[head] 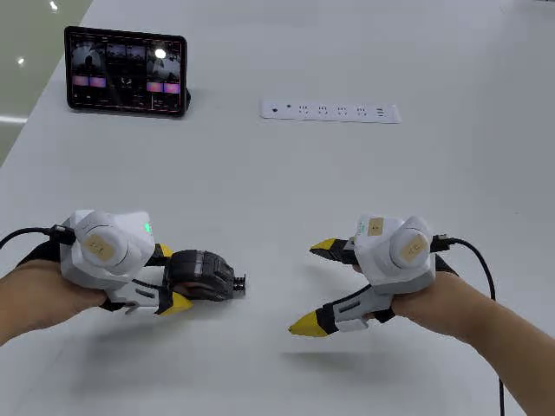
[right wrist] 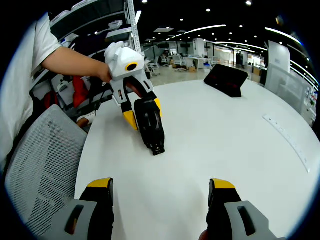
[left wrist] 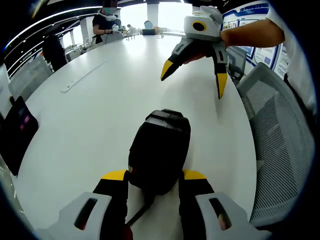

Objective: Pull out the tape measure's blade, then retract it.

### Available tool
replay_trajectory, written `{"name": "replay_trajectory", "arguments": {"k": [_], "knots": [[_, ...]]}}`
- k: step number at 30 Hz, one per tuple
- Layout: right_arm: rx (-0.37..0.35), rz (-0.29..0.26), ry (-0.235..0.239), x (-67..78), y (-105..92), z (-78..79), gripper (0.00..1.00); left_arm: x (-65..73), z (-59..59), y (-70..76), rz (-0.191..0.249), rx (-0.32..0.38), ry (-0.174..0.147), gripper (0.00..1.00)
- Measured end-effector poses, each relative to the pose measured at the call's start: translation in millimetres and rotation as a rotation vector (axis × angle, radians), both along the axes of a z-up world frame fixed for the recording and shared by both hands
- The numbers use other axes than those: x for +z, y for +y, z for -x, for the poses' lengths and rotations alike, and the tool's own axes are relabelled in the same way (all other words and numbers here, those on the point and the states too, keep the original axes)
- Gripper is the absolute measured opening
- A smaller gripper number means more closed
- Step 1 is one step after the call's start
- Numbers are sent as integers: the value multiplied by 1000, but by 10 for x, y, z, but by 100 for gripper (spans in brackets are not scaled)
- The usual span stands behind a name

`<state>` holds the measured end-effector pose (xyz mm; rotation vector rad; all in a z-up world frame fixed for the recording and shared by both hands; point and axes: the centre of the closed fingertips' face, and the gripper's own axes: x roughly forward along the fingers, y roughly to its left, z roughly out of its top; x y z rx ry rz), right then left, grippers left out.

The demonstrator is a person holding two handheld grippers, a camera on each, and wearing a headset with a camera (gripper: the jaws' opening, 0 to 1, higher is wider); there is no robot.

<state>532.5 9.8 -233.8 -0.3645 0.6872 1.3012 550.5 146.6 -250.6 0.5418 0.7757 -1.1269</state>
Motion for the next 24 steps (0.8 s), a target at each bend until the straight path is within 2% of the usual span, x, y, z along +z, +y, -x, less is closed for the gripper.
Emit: {"name": "replay_trajectory", "arguments": {"k": [3, 4, 5, 9, 24], "knots": [[4, -2, 0, 2, 14, 6, 61, 8, -10, -20, -4, -9, 1, 33], [4, -2, 0, 2, 16, 7, 61, 10, 3, -31, -1, -16, 11, 31], [5, -2, -1, 0, 20, 7, 61, 12, -12, -32, -5, -16, 4, 30], [7, -3, -1, -5, 35, 9, 61, 8, 3, -30, -13, -34, 9, 30], [18, -31, -7, -37, 192, -41, 61, -11, 5, -22, -24, -13, 16, 29]]}}
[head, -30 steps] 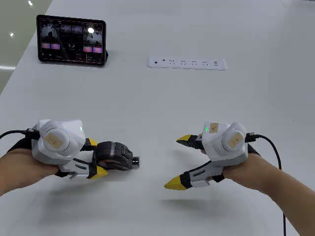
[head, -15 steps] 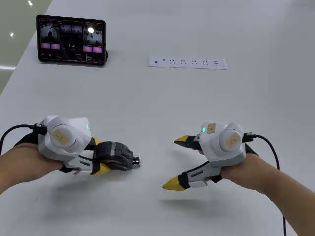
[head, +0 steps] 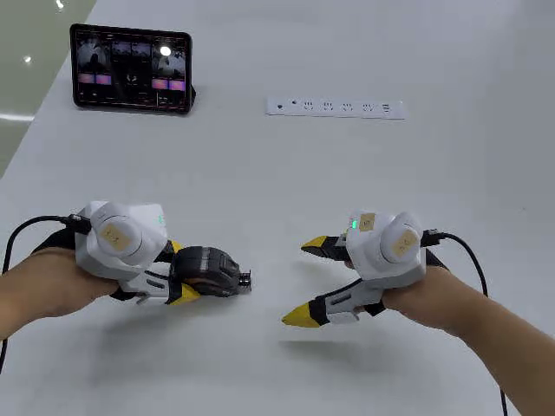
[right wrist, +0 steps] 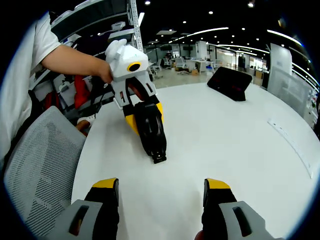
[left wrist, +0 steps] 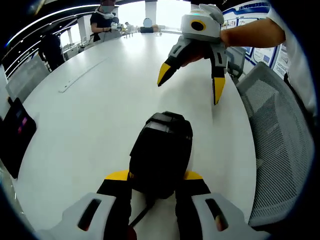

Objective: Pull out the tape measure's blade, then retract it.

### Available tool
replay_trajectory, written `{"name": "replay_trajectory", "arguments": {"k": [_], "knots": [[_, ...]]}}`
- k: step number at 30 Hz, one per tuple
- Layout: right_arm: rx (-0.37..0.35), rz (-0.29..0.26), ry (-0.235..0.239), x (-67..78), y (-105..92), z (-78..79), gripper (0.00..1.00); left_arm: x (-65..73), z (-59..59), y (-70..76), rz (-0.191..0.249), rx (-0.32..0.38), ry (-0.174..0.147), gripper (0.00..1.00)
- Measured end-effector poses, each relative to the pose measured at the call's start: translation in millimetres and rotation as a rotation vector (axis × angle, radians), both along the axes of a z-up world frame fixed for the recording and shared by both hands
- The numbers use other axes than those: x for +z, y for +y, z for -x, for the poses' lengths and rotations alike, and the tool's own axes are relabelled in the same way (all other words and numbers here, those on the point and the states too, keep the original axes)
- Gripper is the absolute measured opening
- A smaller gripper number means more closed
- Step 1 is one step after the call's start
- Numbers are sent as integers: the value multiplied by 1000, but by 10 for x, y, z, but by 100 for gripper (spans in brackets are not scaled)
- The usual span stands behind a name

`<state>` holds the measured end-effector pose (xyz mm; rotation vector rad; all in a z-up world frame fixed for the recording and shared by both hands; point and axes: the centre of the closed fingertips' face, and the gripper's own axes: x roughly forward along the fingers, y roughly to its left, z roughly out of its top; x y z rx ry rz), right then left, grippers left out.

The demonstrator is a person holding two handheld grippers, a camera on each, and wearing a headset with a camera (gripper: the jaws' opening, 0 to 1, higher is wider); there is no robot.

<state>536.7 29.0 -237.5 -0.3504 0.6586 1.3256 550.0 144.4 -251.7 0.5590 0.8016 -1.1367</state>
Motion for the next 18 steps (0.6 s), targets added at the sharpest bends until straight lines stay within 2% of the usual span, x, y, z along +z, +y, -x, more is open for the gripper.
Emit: {"name": "replay_trajectory", "arguments": {"k": [5, 13, 18], "knots": [[12, -4, -5, -58, 106, -15, 61, -1, 6, -2, -8, 3, 0, 28], [54, -8, -41, -102, 293, -55, 47, -13, -2, 2, -28, -8, 1, 28], [87, 16, -70, -152, 391, -82, 40, -25, -9, 6, -36, -10, 15, 28]]}}
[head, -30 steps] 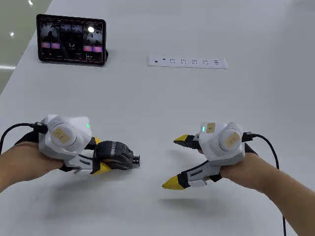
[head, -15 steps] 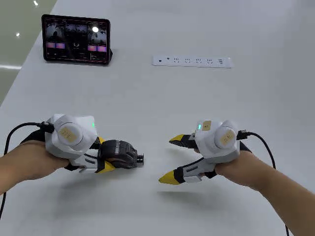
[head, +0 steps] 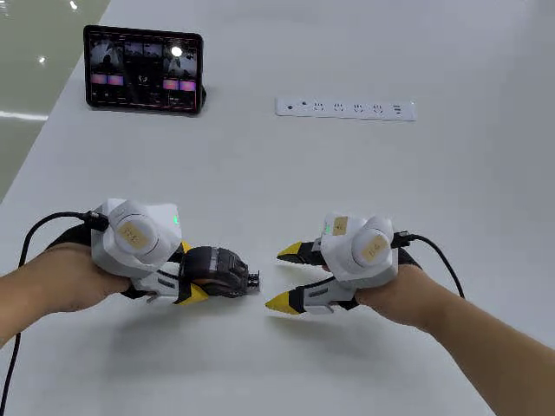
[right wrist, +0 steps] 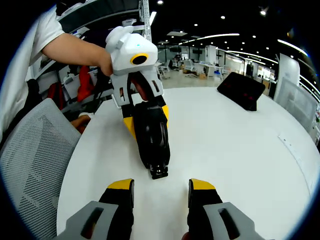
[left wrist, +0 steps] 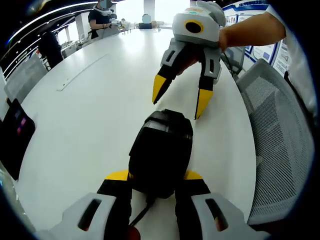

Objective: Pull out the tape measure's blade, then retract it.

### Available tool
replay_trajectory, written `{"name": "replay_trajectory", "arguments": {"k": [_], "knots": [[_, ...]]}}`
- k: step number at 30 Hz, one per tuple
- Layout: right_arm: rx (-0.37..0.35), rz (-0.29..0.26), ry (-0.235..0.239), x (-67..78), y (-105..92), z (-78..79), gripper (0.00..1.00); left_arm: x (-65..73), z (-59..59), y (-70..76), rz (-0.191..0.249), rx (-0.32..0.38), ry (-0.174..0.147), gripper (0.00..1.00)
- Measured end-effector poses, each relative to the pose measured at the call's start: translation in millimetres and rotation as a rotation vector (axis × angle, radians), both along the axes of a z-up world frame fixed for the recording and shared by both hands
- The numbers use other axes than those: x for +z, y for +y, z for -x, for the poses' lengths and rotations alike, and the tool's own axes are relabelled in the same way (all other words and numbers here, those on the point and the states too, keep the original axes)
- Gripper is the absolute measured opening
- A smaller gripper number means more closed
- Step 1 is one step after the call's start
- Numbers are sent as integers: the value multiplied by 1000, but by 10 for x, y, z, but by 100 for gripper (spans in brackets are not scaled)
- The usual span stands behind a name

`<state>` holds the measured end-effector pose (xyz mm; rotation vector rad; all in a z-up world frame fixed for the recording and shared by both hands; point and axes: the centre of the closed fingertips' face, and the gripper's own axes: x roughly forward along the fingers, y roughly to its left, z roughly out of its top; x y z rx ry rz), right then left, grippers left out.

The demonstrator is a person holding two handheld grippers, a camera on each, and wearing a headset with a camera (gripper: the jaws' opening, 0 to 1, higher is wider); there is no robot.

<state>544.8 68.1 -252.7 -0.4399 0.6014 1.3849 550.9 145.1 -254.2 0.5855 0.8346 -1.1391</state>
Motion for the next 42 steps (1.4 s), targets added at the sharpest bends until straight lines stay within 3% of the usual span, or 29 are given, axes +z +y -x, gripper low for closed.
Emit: {"name": "replay_trajectory", "arguments": {"k": [15, 42], "knots": [[86, 9, -38, -47, 190, -3, 20, -27, -7, 15, -25, 1, 18, 28], [116, -14, -24, -118, 248, 6, 12, -39, 8, 26, -44, -11, 19, 28]]}}
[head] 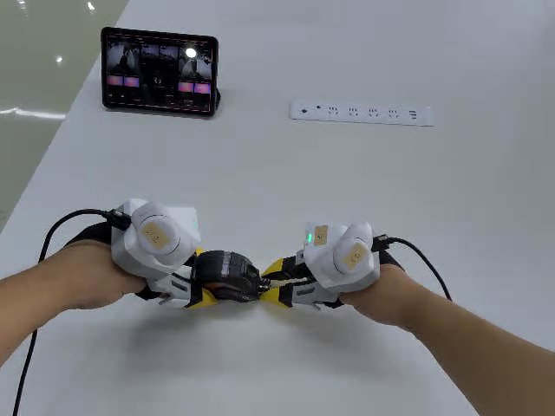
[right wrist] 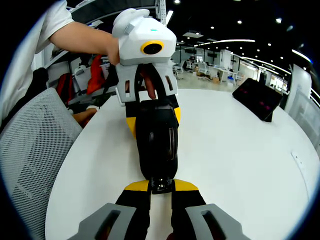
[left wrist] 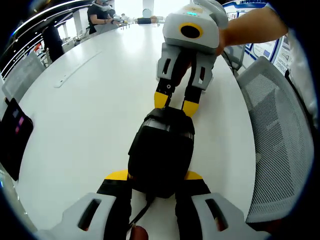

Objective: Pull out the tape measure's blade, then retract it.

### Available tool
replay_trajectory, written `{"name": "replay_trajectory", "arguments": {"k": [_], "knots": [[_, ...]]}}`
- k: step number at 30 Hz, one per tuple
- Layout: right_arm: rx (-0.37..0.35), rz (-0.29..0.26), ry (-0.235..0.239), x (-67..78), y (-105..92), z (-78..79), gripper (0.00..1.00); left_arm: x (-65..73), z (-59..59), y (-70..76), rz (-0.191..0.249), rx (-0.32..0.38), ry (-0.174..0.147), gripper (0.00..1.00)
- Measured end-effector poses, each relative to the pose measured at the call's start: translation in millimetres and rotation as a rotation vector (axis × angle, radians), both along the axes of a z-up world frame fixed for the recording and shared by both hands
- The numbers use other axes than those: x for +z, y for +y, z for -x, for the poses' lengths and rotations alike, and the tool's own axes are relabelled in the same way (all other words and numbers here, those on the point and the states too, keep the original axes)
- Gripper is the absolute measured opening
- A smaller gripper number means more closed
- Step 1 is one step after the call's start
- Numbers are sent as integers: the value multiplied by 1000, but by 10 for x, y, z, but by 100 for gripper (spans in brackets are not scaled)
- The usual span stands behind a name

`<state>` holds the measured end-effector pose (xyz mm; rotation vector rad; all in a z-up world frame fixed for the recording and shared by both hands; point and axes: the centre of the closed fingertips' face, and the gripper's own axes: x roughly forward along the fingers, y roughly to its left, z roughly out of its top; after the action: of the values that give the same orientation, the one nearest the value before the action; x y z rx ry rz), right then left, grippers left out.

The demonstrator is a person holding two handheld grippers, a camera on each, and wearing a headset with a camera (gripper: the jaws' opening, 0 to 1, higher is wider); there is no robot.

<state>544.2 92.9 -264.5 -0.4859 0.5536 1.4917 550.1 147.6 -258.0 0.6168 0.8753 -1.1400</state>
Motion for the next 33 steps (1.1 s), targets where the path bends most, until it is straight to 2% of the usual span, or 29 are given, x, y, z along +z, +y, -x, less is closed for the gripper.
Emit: {"name": "replay_trajectory", "arguments": {"k": [5, 7, 12, 19, 33], "knots": [[4, 0, -14, -2, 2, 5, 11, -3, 0, 5, -5, 0, -3, 28], [14, 4, -30, -2, 2, 10, 10, -5, 1, 5, -5, -3, 2, 28], [27, 17, -35, 0, -33, 9, 9, -4, 0, 7, -9, -15, 8, 28], [23, 23, -35, 8, -92, 11, 9, -4, 6, 6, -6, -16, 1, 28], [-17, 31, -29, 8, -298, -12, 9, 6, 1, 1, -7, -14, 7, 28]]}}
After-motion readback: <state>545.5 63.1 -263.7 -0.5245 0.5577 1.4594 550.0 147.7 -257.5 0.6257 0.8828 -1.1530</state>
